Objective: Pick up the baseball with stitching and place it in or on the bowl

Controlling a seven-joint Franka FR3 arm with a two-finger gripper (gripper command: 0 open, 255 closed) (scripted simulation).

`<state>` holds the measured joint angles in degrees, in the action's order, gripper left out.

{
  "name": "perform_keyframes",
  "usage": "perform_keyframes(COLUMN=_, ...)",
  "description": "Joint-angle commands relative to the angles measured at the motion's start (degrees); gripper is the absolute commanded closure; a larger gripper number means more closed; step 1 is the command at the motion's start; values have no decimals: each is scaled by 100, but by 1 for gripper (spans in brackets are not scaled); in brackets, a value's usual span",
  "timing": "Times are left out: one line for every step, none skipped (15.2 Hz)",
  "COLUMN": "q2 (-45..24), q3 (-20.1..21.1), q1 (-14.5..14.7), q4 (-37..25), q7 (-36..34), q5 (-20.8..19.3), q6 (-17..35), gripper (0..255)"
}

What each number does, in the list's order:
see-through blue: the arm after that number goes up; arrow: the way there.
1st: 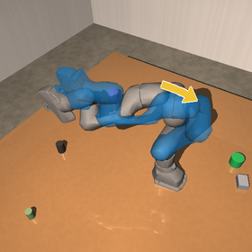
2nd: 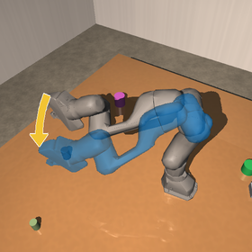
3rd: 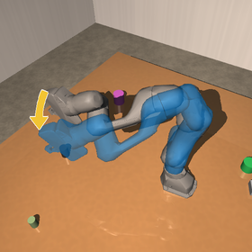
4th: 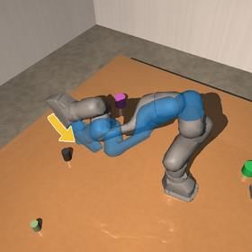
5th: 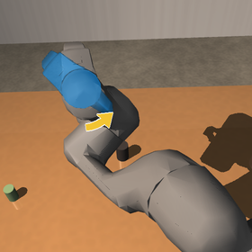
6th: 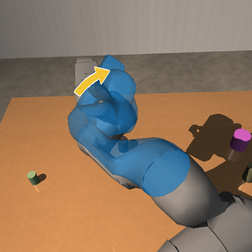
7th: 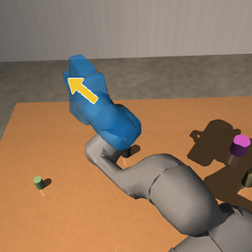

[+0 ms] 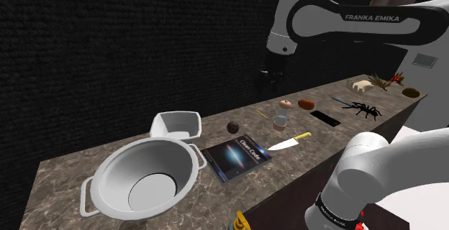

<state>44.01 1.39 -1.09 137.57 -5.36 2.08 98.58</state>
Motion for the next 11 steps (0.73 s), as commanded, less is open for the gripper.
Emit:
perform_keyframes(q2=0, q3=0, q1=0, q4=0, q7=0, q5=0, q6=0, gripper=0)
perform_keyframes(q2=-71, q3=-70, q1=-14, q4=115, q7=89, q5=-15, q6=213, gripper=0)
perform_keyframes(q2=-153, q3=-141, q1=-28, q4=222, q7=177, q5=-28, q6=427, gripper=0)
perform_keyframes(q2=-246, q3=-212, q1=-42, q4=320, q7=268, q5=-38, q6=643, gripper=0)
perform_keyframes(q2=-349, q3=-284, q1=-53, q4=409, q7=358, q5=-46, q6=860, gripper=0)
perform_keyframes(q2=-463, q3=-356, q1=-64, q4=489, q7=450, q5=-51, q6=1078, gripper=0)
perform_keyframes(q2=-587, q3=-428, q1=-74, q4=560, q7=545, q5=-52, q6=1296, gripper=0)
perform_keyframes(q2=-722, q3=-501, q1=-82, q4=621, q7=641, q5=-49, q6=1515, gripper=0)
perform_keyframes(q2=-866, q3=-575, q1=-86, q4=672, q7=739, q5=-42, q6=1734, gripper=0)
perform_keyframes(q2=-1021, q3=-649, q1=-88, q4=714, q7=840, q5=-30, q6=1952, gripper=0)
perform_keyframes(q2=-1185, q3=-726, q1=-85, q4=746, q7=943, q5=-12, q6=2169, gripper=0)
